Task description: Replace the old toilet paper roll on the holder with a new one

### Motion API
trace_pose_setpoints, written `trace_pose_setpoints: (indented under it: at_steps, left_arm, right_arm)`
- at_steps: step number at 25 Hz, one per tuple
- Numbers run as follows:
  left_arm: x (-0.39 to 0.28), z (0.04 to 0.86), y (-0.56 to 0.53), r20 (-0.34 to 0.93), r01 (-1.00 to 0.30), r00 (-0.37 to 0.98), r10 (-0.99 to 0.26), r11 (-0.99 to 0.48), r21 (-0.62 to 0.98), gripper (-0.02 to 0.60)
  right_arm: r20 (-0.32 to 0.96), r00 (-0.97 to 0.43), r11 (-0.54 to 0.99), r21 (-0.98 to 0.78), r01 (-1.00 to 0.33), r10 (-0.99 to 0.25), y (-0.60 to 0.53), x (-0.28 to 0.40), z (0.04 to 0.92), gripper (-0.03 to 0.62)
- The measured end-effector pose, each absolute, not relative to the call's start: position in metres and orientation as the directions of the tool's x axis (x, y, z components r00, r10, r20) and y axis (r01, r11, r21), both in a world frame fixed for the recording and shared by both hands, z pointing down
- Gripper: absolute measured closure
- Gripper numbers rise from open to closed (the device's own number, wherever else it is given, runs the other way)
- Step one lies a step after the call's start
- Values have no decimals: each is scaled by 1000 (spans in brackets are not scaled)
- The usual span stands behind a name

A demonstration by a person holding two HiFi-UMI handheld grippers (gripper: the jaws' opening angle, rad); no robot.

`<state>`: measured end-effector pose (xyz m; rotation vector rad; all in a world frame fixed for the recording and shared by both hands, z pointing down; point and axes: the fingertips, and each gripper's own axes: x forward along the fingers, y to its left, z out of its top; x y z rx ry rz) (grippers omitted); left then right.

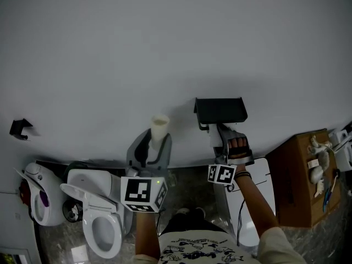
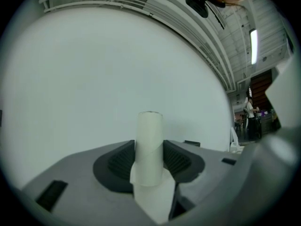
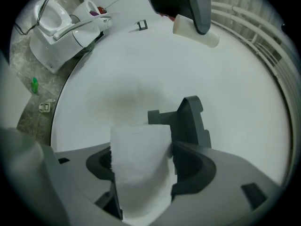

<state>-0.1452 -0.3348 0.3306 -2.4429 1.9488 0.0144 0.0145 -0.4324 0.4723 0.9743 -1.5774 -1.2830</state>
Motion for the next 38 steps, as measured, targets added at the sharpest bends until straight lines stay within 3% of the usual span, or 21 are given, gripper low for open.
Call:
trace_pose_setpoints:
  at_steps: [6, 12, 15, 18, 21, 24, 25, 30, 38]
  left_arm:
    - [-139, 331, -335, -24, -971, 238, -971, -237, -6, 391]
    - [-130, 328, -338, -33, -965, 262, -965, -262, -11, 391]
    - [-124, 325, -341, -41, -961, 275, -961, -275, -11, 391]
    - [-118, 323, -343, -48, -959, 283, -958, -283, -5, 391]
    - [-115, 321, -343, -58, -957, 289, -956, -290, 8, 391]
    - [-110, 320, -344, -63, -955, 295, -954, -296, 9, 391]
    - [-109, 319, -344, -64, -955, 297, -953, -298, 8, 391]
    - [-106, 314, -344, -79, -954, 297, -952, -298, 8, 391]
    - [-102, 303, -339, -100, -956, 291, -952, -292, -4, 391]
  right_arm:
    - [140, -330, 179, 979, -92, -933, -411, 16, 477, 275]
    - [149, -336, 244, 934, -260, -930, -370, 18, 476, 275]
    - [146, -338, 297, 840, -453, -930, -356, 24, 465, 275]
    - [150, -343, 358, 621, -697, -927, -351, 39, 448, 275]
    - [99, -346, 357, 381, -853, -933, -352, 57, 415, 282]
    - [7, -305, 299, 218, -929, -952, -352, 83, 375, 475]
    - [-21, -293, 285, 182, -941, -956, -352, 90, 363, 497]
    - [-130, -254, 249, 55, -967, -959, -349, 113, 316, 546]
    - [-153, -209, 210, 13, -978, -966, -346, 135, 291, 560]
